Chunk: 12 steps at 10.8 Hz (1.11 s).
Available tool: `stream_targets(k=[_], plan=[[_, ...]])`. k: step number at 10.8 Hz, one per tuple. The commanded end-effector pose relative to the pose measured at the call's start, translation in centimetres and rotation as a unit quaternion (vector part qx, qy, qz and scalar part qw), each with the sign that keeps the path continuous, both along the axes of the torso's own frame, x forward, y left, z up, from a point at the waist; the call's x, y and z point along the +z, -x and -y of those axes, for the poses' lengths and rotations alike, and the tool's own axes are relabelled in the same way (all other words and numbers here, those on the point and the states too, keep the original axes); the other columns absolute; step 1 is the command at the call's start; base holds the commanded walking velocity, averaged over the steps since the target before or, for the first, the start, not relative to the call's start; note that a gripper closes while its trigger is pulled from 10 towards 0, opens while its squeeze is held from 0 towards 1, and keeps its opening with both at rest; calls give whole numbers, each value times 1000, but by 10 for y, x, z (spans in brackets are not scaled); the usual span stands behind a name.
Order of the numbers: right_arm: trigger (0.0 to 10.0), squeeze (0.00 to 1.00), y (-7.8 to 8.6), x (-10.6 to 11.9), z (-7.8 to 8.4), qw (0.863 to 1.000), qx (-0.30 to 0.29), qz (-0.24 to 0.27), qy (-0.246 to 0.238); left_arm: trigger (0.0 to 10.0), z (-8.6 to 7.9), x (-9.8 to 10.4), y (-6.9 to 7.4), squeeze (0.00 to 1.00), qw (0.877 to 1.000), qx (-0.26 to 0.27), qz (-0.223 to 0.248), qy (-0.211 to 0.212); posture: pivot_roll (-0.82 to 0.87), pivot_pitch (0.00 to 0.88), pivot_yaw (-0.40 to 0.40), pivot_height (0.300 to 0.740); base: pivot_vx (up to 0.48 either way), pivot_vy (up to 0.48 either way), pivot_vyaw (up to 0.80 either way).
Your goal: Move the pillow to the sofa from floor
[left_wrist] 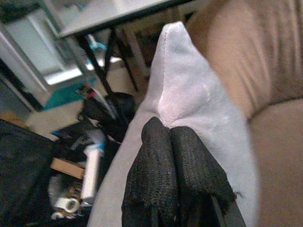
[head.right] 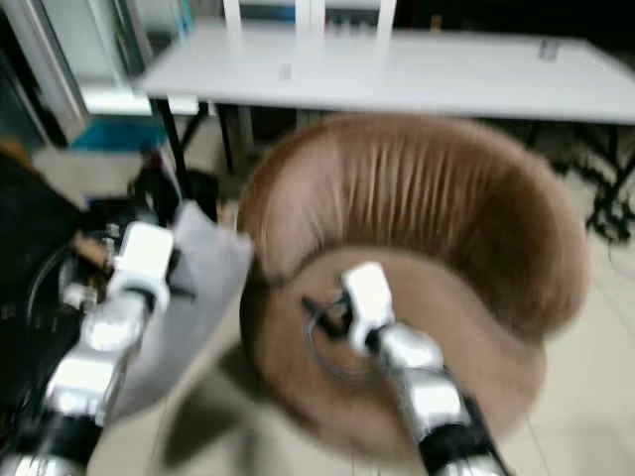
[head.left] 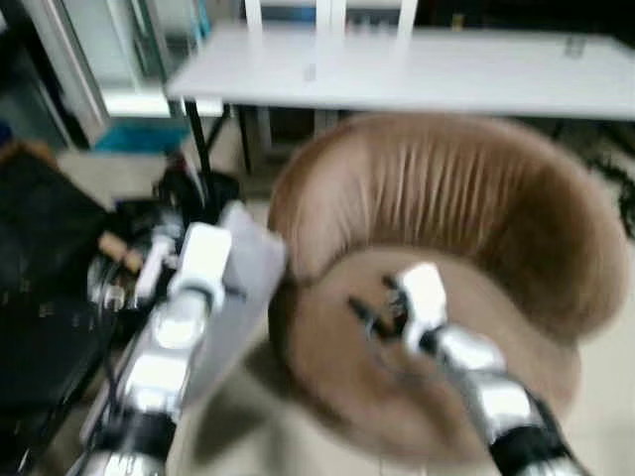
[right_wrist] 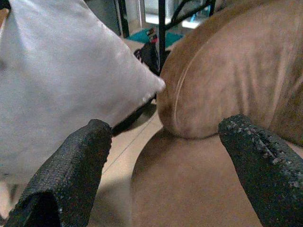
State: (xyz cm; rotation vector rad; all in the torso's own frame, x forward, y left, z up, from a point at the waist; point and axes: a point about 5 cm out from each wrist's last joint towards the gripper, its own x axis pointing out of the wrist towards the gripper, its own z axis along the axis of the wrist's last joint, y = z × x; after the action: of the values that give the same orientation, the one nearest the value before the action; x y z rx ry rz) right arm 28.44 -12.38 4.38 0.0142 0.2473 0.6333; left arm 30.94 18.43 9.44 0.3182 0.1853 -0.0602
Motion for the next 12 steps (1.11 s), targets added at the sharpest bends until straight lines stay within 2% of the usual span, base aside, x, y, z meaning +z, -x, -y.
stream_targets(k=[1, 8, 10, 12], plan=[[10000, 0, -2, 6, -11, 1000, 17, 16, -8, 10000, -6, 16, -6, 0, 999, 3, 35, -10, 13, 0, -3, 740, 439, 0, 0], [10000, 0, 5, 8, -18, 999, 36, 25, -10, 10000, -11, 11, -7, 0, 996, 0, 12, -88, 16, 0, 2, 740, 319, -353, 0], [10000, 0, 5, 8, -19, 999, 43, 24, -8, 10000, -11, 10, -5, 0, 995, -1, 11, -98, 18, 0, 2, 740, 300, -371, 0], [10000, 0, 5, 8, -21, 999, 49, 21, -2, 10000, -12, 8, -5, 0, 995, 1, 7, -99, 19, 0, -1, 740, 0, -418, 0]])
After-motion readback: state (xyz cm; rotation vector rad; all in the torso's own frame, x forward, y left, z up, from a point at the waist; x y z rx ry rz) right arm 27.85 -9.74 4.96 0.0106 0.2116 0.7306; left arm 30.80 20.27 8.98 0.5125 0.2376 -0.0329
